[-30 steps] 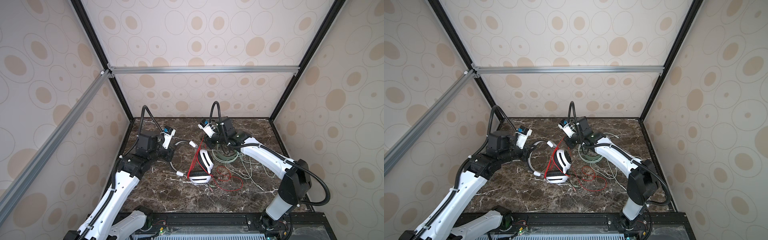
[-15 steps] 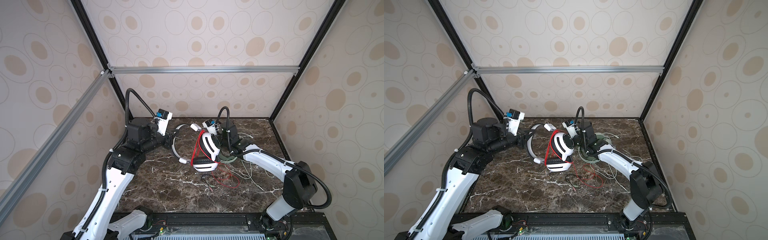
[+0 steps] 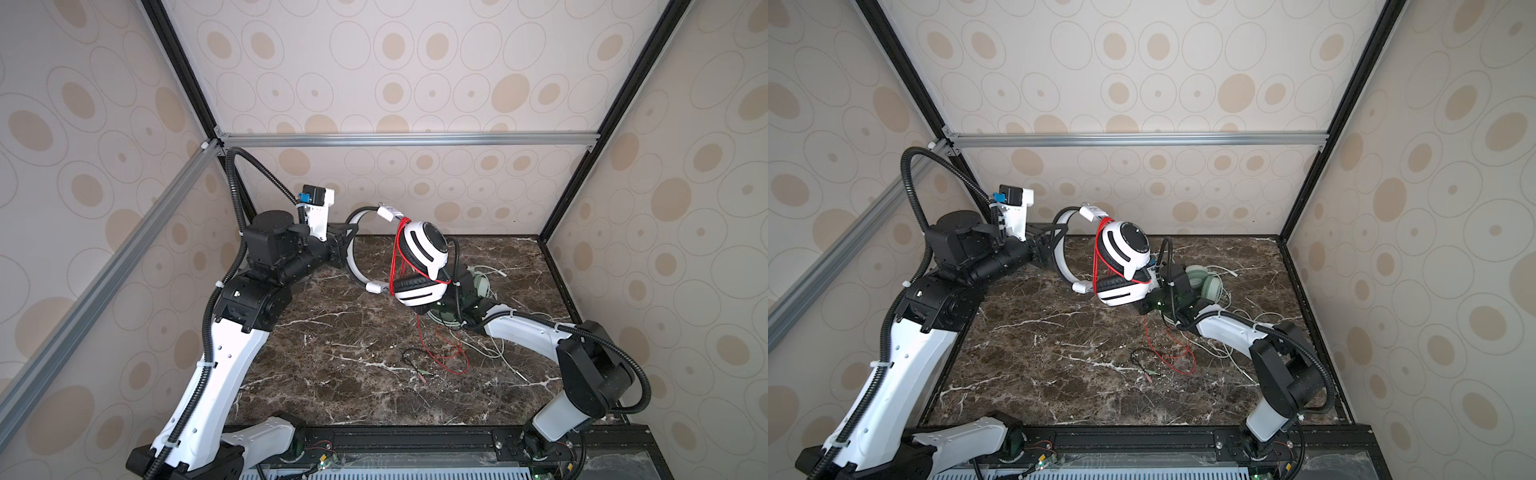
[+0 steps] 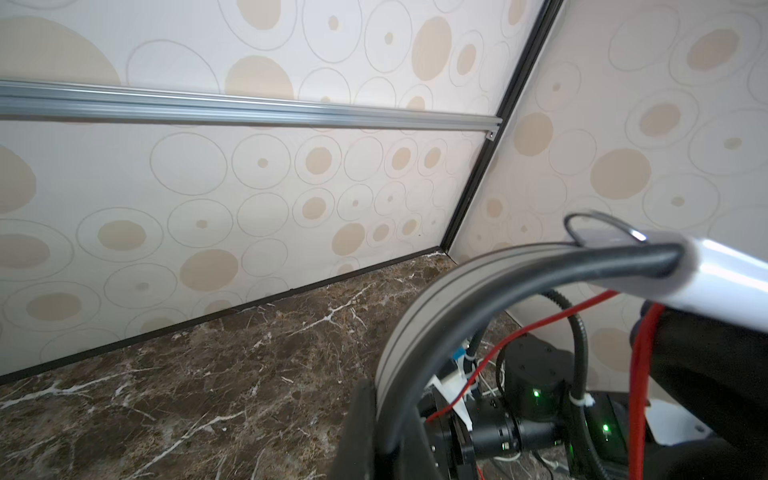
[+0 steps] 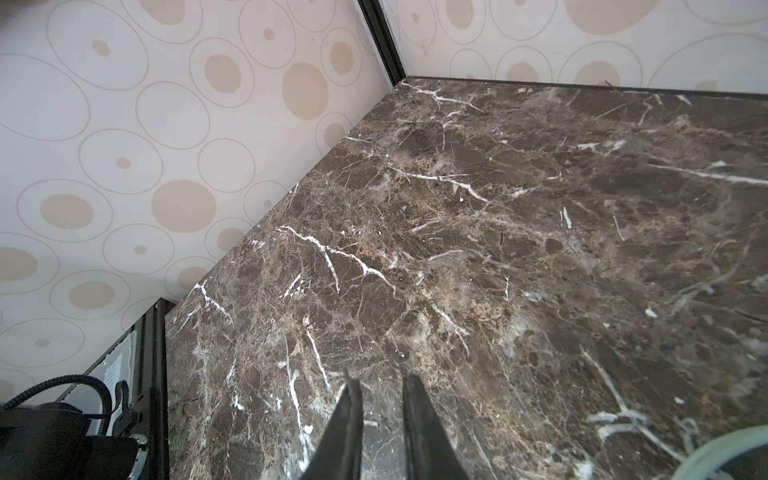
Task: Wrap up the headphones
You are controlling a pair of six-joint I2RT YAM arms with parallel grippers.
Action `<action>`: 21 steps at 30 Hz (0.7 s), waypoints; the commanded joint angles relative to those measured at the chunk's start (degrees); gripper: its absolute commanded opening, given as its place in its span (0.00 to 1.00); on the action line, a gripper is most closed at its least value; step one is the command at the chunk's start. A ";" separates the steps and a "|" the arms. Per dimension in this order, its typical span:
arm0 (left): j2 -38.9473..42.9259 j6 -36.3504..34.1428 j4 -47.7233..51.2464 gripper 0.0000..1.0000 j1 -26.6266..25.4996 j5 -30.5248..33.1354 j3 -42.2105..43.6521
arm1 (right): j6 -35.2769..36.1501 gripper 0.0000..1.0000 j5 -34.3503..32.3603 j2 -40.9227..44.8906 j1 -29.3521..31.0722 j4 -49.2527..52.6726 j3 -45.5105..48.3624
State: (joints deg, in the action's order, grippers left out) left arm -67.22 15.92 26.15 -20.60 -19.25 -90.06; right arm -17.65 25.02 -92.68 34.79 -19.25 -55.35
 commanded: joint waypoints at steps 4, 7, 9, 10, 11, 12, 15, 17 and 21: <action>0.03 8.85 -10.05 0.00 1.19 6.00 -2.17 | -4.39 0.17 1.24 -1.79 0.35 -6.43 4.42; 0.04 10.44 -11.42 0.00 1.81 8.67 -0.27 | -4.26 0.11 1.70 -2.82 1.29 -6.58 5.00; 0.47 12.53 -13.76 0.00 3.09 8.86 1.78 | -4.81 0.08 1.45 -3.61 1.67 -6.67 5.26; 0.43 13.57 -14.35 0.00 3.81 9.37 2.24 | -5.30 0.06 1.02 -3.86 1.91 -6.91 5.41; 0.20 14.39 -14.12 0.00 4.35 10.71 2.16 | -5.60 0.05 0.39 -3.91 2.20 -7.11 5.74; -0.15 14.93 -13.63 0.00 4.84 12.16 1.88 | -5.77 0.03 -0.14 -3.91 2.41 -7.17 5.95; -1.61 16.39 -9.98 0.00 6.57 18.28 0.11 | -5.54 0.00 -2.72 -2.76 3.01 -4.97 6.41; -2.60 16.81 -7.00 0.00 7.59 23.57 -1.05 | -4.01 0.00 -4.28 -1.25 3.61 -1.96 6.41; -3.66 15.99 -5.58 0.00 8.93 29.55 -0.42 | 3.32 0.00 -6.53 2.25 5.80 9.17 4.00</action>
State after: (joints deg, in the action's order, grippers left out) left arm -71.33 27.77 23.14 -12.67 2.98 -87.26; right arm -19.49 21.08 -93.78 38.96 -18.90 -49.80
